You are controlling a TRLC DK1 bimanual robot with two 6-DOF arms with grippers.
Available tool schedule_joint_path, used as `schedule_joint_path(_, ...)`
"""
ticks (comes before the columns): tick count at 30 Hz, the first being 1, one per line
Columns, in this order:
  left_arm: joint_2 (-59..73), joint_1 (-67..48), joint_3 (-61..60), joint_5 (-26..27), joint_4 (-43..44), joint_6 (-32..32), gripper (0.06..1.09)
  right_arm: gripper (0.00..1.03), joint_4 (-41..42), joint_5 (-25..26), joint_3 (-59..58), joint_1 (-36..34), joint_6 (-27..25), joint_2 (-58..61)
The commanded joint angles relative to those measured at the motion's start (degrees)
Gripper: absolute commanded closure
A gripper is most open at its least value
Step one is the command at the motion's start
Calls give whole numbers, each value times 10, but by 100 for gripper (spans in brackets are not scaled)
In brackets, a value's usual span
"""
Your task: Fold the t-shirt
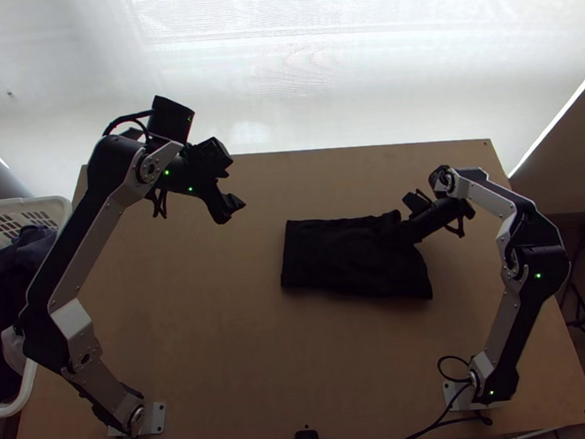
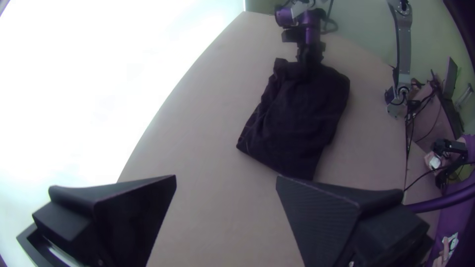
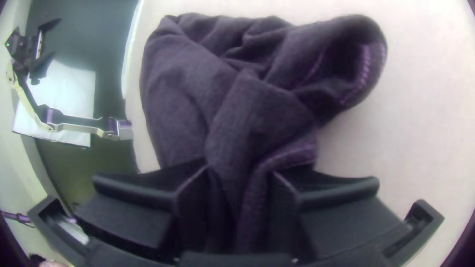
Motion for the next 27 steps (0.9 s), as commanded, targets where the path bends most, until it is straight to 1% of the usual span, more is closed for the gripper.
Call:
schedule_joint_path(1, 0, 5, 1, -2, 0, -1, 10, 100, 21, 30, 13, 8, 8, -16)
schedule_joint_path(5, 0, 6, 1, -2, 0, 1, 10, 100, 42, 93, 47, 7, 7, -20)
schedule_joint_path(8, 3, 6, 5, -2, 1, 4, 10, 100, 73, 158, 83, 11, 0, -14)
schedule_joint_path(10, 4, 5, 9, -2, 1, 4, 10, 100, 94, 189, 112, 10, -6, 0)
schedule_joint_path(14, 1, 6, 12, -3, 0, 4, 10, 100, 96, 211, 197, -18, -8, 49)
schedule_joint_path(22, -12, 31, 9, -2, -16, 10, 10, 100, 93, 244, 339, -106, 0, 139)
schedule_joint_path(27, -18, 40, 7, -2, -18, 11, 10, 100, 75, 259, 443, -153, 0, 187)
